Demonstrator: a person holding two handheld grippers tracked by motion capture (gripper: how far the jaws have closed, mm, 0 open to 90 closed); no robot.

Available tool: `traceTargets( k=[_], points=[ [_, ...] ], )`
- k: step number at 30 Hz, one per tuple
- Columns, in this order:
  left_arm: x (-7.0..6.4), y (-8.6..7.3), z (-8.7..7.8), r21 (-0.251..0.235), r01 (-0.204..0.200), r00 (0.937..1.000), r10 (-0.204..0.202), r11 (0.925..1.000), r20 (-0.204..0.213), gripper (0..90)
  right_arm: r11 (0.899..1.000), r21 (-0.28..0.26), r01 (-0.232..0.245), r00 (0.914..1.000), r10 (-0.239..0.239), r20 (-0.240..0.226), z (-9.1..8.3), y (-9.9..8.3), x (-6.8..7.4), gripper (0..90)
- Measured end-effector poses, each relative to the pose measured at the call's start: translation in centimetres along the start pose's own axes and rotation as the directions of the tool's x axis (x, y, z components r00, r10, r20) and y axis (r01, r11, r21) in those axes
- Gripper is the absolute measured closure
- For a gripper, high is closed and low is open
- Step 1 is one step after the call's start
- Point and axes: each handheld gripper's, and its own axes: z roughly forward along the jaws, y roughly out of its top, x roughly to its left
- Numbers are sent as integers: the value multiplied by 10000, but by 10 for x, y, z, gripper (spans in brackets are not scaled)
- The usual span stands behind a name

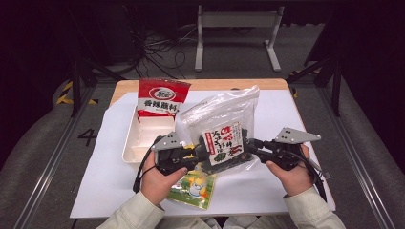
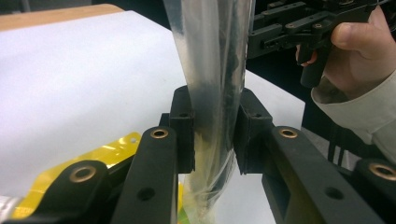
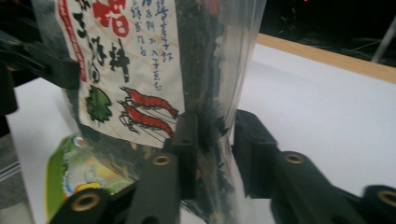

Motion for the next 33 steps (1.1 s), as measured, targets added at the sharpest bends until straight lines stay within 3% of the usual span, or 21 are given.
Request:
traceTargets(
  k=[3, 5, 7, 12, 16, 24, 33],
  points=[
    [-1, 3, -5, -48, -122, 9999, 122, 9999, 42, 734, 10000, -23, 10, 9999, -10, 128, 1, 0, -1, 597],
    [-2, 6, -9, -77, -375, 9993, 375, 9993, -4, 738, 10000, -20, -13, 9999, 13, 138, -1, 0, -2, 589],
    [-3, 7, -11, -124, -340, 9994, 340, 9993, -22, 739, 10000, -89, -30, 9999, 31, 116, -2, 0, -3, 578],
    [-1, 14, -23, -227, -831, 9960, 823, 9963, -348, 741, 9999, -64, -92, 9994, 94, 325, -6, 1, -7, 556],
    [-1, 17, -30, -324, -978, 9946, 966, 9947, -388, 742, 9998, -18, -214, 9989, 215, 410, -9, 0, -10, 556],
    [2, 26, -49, -488, -1819, 9818, 1786, 9821, -651, 742, 9996, 121, -260, 9984, 253, 503, -12, 0, -16, 517],
    [9, 32, -72, -687, -2196, 9713, 2115, 9732, -1090, 744, 9983, 374, -449, 9973, 426, 603, -14, -4, -24, 510]
  ],
)
